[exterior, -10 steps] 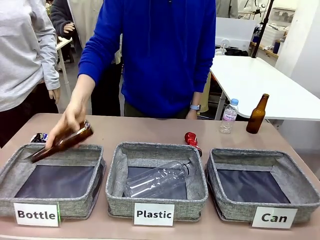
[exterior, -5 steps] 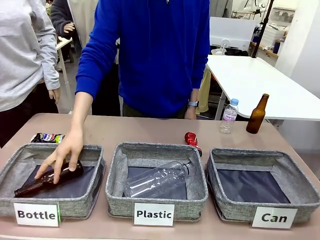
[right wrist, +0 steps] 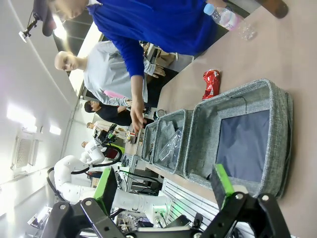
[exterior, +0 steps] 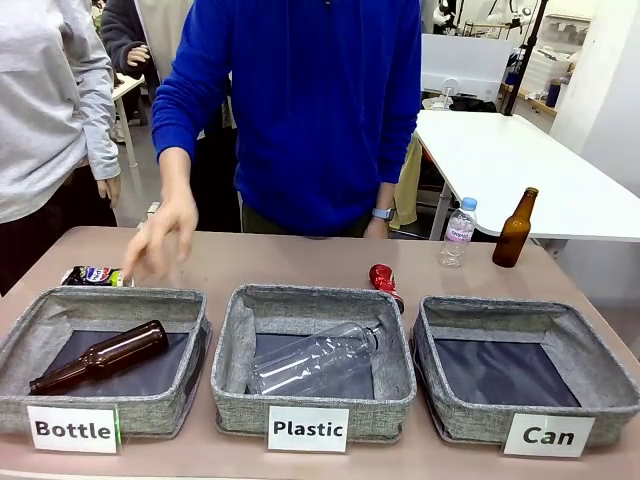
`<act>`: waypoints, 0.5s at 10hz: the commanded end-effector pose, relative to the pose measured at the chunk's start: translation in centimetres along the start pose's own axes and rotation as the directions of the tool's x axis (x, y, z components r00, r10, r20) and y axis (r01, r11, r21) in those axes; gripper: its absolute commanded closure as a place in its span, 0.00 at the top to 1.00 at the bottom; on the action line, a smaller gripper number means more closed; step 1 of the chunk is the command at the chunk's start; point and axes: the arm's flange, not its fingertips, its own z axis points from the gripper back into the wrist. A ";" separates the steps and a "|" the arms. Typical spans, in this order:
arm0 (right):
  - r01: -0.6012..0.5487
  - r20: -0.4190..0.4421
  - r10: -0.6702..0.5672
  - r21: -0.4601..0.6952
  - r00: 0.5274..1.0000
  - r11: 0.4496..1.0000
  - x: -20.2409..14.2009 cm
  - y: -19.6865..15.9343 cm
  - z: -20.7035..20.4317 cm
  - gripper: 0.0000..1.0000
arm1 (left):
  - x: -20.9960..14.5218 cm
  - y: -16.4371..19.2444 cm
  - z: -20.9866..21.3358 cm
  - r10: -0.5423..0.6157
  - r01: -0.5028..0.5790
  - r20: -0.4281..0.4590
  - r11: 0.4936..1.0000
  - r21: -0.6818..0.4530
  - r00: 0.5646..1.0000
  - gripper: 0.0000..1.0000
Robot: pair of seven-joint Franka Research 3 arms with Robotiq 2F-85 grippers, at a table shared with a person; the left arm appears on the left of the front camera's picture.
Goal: Sort the can waste into the basket.
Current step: Pick up the can waste from the table and place it in the right Fabric basket.
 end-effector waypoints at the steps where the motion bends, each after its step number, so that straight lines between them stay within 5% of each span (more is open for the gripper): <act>1: -0.028 0.017 0.027 0.019 0.999 0.999 0.3 0.1 0.1 1.00 | 2.2 -0.9 -3.4 0.033 -0.035 -0.119 0.999 -0.015 0.992 1.00; 5: -0.028 0.017 0.027 0.019 0.999 0.999 0.3 0.1 0.1 1.00 | 1.7 -0.3 -3.0 0.083 -0.081 -0.119 0.997 0.019 0.989 1.00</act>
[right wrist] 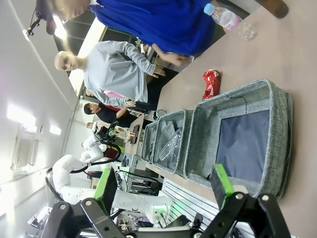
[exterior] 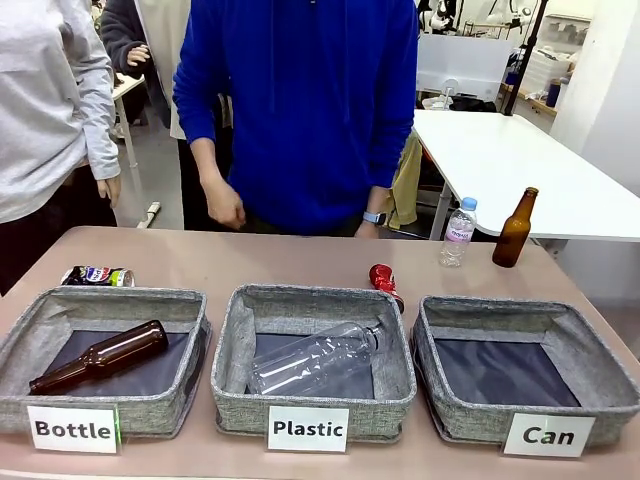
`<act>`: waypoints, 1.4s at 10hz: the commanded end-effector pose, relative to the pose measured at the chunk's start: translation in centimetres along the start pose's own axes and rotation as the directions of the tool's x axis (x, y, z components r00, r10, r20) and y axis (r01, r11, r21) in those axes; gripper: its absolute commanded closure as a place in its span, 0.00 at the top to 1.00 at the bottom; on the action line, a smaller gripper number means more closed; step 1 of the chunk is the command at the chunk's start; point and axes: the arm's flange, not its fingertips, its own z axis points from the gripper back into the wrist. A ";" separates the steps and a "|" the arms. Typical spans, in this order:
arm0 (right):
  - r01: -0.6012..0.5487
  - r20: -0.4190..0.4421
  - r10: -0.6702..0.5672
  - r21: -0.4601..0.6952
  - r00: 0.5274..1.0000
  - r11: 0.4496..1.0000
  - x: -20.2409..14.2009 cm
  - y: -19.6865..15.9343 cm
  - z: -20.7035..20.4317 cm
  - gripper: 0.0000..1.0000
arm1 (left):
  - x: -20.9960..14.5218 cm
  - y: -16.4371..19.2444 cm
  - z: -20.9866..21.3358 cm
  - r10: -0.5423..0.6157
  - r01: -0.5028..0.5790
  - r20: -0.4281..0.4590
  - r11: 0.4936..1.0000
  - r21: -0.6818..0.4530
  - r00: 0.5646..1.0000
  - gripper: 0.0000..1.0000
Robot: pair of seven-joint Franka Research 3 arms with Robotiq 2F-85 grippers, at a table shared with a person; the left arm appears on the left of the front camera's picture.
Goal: Sort the can waste into the basket.
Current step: Pick up the can waste from the table and place it in the right Fabric basket.
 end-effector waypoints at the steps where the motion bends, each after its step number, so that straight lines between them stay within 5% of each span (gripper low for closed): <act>1: -0.027 0.017 0.027 0.019 0.999 0.999 0.3 0.1 0.1 1.00 | 0.6 -0.6 -1.5 0.039 -0.037 -0.050 0.998 0.047 0.998 1.00; 3: -0.027 0.017 0.027 0.019 0.999 0.999 0.3 0.1 0.1 1.00 | 3.1 -0.6 -6.0 -0.072 0.087 -0.210 0.994 0.065 0.975 1.00; 4: -0.027 0.017 0.027 0.019 0.999 0.999 0.3 0.1 0.1 1.00 | 3.9 -0.1 -9.0 -0.328 0.321 -0.290 0.944 -0.073 0.899 1.00; 5: -0.027 0.017 0.027 0.019 0.999 0.999 0.3 0.1 0.1 1.00 | 4.9 0.7 -12.2 -0.365 0.388 -0.401 0.921 -0.025 0.840 1.00; 6: -0.027 0.017 0.027 0.019 0.999 0.999 0.3 0.1 0.1 1.00 | 5.9 0.9 -15.5 -0.439 0.453 -0.477 0.887 -0.093 0.762 1.00; 8: -0.027 0.017 0.027 0.019 0.999 0.999 0.3 0.1 0.1 1.00 | 8.2 1.1 -21.0 -0.567 0.597 -0.557 0.788 -0.153 0.607 1.00; 13: -0.027 0.017 0.027 0.019 0.999 0.999 0.3 0.1 0.1 1.00 | 8.1 1.3 -30.1 -0.722 0.566 -0.562 0.680 -0.466 0.404 1.00; 14: -0.027 0.017 0.027 0.019 0.999 0.999 0.3 0.1 0.1 1.00 | 7.5 1.2 -31.4 -0.732 0.538 -0.556 0.674 -0.506 0.394 1.00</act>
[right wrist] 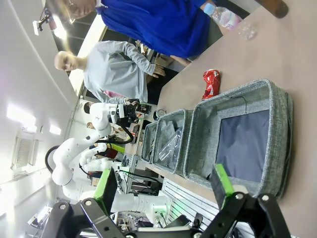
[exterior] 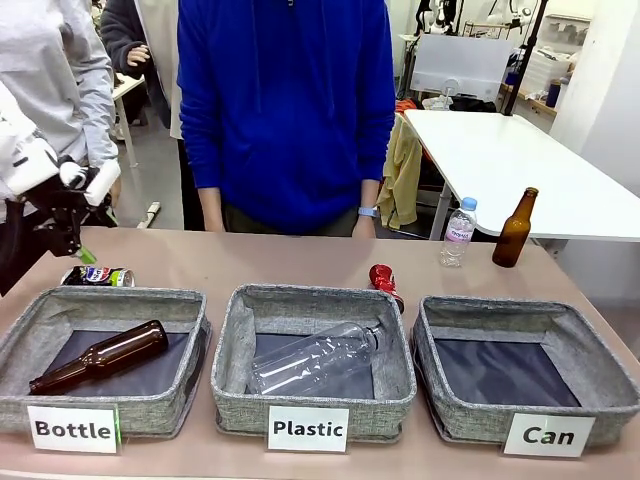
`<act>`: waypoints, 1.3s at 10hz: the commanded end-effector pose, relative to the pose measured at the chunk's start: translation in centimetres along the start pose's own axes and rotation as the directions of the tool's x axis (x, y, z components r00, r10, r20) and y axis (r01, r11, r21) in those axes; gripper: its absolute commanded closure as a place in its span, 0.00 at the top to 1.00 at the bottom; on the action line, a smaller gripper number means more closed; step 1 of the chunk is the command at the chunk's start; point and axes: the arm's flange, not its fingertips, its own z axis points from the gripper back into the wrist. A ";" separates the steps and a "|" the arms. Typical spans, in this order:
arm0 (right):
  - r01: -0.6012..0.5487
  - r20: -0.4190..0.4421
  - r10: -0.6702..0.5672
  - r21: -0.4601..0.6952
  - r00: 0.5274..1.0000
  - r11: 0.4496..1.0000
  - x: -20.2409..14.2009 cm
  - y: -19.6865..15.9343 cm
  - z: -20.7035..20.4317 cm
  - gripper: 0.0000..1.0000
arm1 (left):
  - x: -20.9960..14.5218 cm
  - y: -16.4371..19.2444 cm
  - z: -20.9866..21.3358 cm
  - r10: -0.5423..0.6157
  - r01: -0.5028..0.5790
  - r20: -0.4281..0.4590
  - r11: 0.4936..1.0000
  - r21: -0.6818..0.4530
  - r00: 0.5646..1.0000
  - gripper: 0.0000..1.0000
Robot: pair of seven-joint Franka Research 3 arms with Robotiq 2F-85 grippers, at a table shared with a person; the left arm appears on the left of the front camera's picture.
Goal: Sort the can waste into the basket.
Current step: Pick up the can waste from the table and place it in the right Fabric basket.
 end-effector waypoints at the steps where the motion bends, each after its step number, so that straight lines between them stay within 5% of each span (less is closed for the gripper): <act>1: -0.028 0.018 0.028 0.019 0.999 0.999 0.3 0.1 0.0 1.00 | 0.4 1.0 -1.5 -0.025 0.023 -0.042 0.998 -0.054 0.999 1.00; 5: -0.028 0.018 0.028 0.019 0.999 0.999 0.3 0.1 0.0 1.00 | -0.3 0.9 -4.6 0.005 -0.021 -0.176 0.996 -0.090 0.984 1.00; 13: -0.028 0.018 0.028 0.019 0.999 0.999 0.3 0.1 0.0 1.00 | -2.1 1.3 -10.0 0.079 -0.127 -0.277 0.979 -0.160 0.958 1.00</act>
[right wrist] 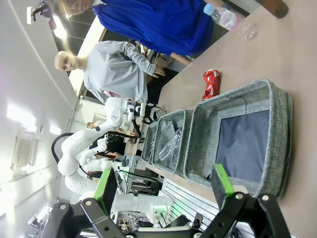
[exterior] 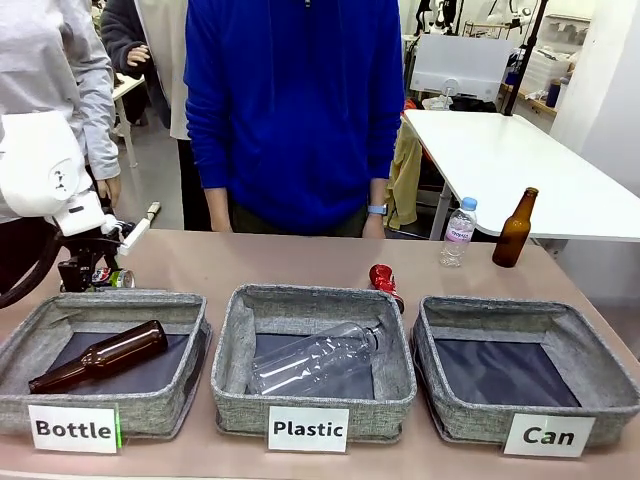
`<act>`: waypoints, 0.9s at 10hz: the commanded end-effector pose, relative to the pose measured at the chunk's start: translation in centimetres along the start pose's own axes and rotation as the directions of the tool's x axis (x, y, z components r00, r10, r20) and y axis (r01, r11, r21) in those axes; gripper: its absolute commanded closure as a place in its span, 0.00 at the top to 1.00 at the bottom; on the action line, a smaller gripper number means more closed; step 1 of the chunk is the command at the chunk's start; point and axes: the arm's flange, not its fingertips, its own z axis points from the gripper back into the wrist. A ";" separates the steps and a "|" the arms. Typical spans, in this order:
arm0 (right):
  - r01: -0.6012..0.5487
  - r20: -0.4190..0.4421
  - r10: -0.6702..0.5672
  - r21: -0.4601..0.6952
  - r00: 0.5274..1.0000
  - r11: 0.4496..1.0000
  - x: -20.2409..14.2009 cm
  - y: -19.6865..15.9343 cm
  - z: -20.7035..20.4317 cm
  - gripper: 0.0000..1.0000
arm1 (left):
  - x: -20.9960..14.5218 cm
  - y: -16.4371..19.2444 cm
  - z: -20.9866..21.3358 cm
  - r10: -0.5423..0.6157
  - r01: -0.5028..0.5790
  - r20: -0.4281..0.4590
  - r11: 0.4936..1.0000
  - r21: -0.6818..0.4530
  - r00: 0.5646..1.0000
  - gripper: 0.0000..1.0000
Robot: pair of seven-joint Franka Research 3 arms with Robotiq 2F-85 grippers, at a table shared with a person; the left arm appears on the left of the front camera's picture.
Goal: Sort the can waste into the basket.
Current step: Pick up the can waste from the table and place it in the right Fabric basket.
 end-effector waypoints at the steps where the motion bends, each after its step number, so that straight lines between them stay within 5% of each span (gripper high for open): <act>1: -0.028 0.018 0.027 0.019 0.999 0.999 0.3 0.1 0.0 1.00 | 0.1 0.4 -1.0 0.019 -0.020 -0.031 1.000 -0.022 0.999 1.00; 8: -0.028 0.018 0.027 0.019 0.999 0.999 0.3 0.1 0.0 1.00 | 0.2 1.9 -2.1 0.037 -0.040 -0.043 0.997 -0.064 0.998 1.00; 9: -0.028 0.018 0.027 0.019 0.999 0.999 0.3 0.1 0.0 1.00 | 0.1 1.8 -2.0 0.039 -0.041 -0.044 0.998 -0.057 0.998 0.41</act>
